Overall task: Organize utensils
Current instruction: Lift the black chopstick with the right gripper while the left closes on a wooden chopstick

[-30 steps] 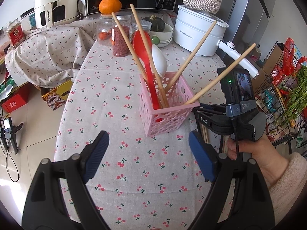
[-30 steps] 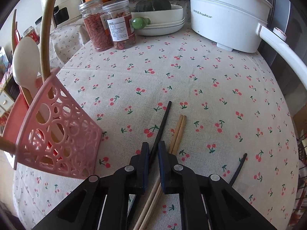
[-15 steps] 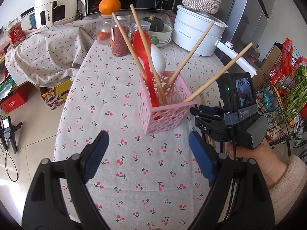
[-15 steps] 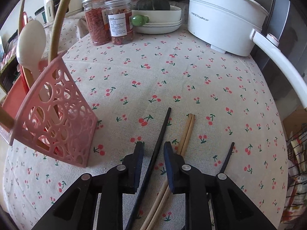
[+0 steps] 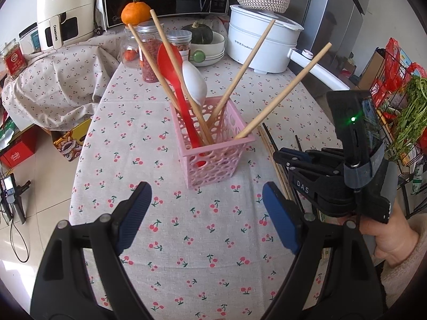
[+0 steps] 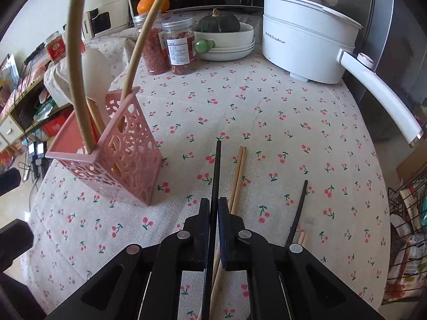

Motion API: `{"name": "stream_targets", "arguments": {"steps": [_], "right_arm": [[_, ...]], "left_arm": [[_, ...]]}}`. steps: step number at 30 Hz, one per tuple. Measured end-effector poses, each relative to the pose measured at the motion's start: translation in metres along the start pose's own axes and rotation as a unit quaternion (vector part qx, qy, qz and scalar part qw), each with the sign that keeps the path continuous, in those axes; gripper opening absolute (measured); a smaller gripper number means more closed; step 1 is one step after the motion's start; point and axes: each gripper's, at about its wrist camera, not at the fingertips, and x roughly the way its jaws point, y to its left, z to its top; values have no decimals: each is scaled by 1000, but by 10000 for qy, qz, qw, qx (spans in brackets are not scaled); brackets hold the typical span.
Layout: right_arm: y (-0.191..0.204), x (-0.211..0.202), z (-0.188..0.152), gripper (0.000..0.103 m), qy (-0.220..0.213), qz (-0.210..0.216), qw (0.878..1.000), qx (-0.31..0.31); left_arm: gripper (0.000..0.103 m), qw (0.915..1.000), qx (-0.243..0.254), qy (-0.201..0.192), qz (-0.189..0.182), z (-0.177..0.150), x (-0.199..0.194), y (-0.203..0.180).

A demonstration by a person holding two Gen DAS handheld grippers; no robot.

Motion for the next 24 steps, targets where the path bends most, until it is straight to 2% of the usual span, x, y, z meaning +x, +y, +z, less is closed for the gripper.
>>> {"name": "stream_targets", "arguments": {"steps": [6,13,15,20,23,24], "right_arm": [[-23,-47,-9,6,-106,129,9992,368],[-67,-90,-28,5,-185,132,9951,958],[-81,-93,-32,5,-136,73,9941,1076],[-108,-101,-41,5,-117,-13,9912,1320],[-120,-102,-43,5,-117,-12,9901,1400],[-123,-102,-43,5,-104,-5,9898,1420]], "left_arm": [[85,9998,185,-12,-56,-1,2,-19],[83,9978,589,131,-289,-8,14,-61],[78,9967,689,237,-352,-10,25,-74],[49,9938,834,534,-511,-8,57,-108],[39,9923,784,628,-725,1,73,-123],[39,9927,790,599,-690,5,76,-126]]}}
